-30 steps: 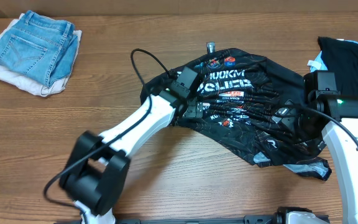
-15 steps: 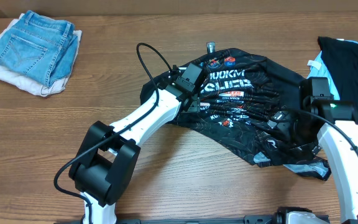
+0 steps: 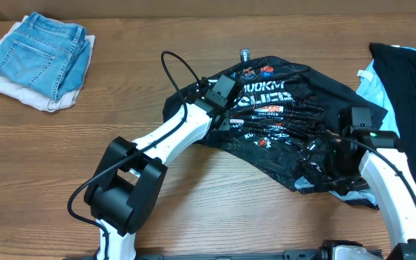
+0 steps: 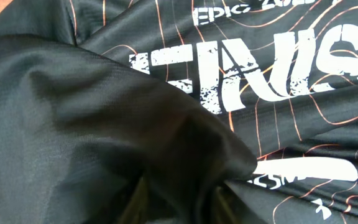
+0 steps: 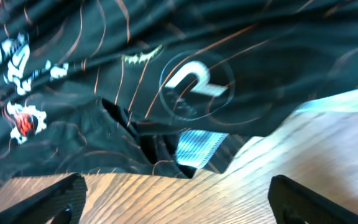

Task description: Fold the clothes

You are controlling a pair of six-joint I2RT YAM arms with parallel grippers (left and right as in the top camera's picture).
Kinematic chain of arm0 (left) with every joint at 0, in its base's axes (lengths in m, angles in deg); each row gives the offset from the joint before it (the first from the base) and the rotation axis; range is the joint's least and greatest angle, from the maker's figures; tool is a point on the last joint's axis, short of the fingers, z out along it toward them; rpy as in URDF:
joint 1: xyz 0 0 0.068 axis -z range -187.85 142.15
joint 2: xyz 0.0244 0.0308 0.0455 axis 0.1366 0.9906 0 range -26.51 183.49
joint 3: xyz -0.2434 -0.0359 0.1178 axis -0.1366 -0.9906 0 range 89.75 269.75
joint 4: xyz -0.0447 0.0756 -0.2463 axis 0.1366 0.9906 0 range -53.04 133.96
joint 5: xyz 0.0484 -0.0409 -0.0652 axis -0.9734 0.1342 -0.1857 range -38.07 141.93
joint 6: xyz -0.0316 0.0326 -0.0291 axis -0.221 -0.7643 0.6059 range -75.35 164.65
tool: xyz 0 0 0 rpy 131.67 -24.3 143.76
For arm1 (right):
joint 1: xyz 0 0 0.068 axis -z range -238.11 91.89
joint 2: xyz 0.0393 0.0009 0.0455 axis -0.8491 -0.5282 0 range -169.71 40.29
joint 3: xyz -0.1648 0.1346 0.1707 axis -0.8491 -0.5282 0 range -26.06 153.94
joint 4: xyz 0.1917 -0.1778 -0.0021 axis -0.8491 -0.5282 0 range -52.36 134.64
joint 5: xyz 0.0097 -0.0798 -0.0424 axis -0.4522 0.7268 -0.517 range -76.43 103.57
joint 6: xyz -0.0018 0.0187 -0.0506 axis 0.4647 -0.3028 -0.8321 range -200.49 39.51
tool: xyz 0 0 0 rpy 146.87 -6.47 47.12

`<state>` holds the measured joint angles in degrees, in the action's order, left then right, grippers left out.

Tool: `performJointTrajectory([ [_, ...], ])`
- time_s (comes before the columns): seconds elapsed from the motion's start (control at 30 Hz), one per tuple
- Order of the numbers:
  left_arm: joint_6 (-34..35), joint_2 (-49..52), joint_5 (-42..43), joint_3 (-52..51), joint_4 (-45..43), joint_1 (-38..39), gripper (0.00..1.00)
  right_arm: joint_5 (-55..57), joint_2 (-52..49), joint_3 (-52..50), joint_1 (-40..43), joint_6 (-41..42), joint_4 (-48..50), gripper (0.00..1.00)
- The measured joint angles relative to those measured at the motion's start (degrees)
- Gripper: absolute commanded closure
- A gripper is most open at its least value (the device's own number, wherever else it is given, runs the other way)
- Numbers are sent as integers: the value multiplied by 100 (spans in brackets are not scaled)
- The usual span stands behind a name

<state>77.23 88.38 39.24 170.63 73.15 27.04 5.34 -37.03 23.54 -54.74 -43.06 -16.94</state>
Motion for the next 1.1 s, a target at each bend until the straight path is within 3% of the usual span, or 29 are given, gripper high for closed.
performJointTrajectory([
  [0.2, 13, 0, 0, 0, 0, 0, 96, -470, 0, -505, -4, 7, 621, 9],
  [0.4, 11, 0, -2, 0, 0, 0, 96, -949, 0, -896, -4, -103, 1246, 17],
  [0.87, 11, 0, -2, 0, 4, 0, 96, -1010, -208, -981, -610, -170, 2079, 18],
  [1.1, 11, 0, 0, 0, 4, 0, 96, -820, -780, -986, -610, -295, 2411, 30],
])
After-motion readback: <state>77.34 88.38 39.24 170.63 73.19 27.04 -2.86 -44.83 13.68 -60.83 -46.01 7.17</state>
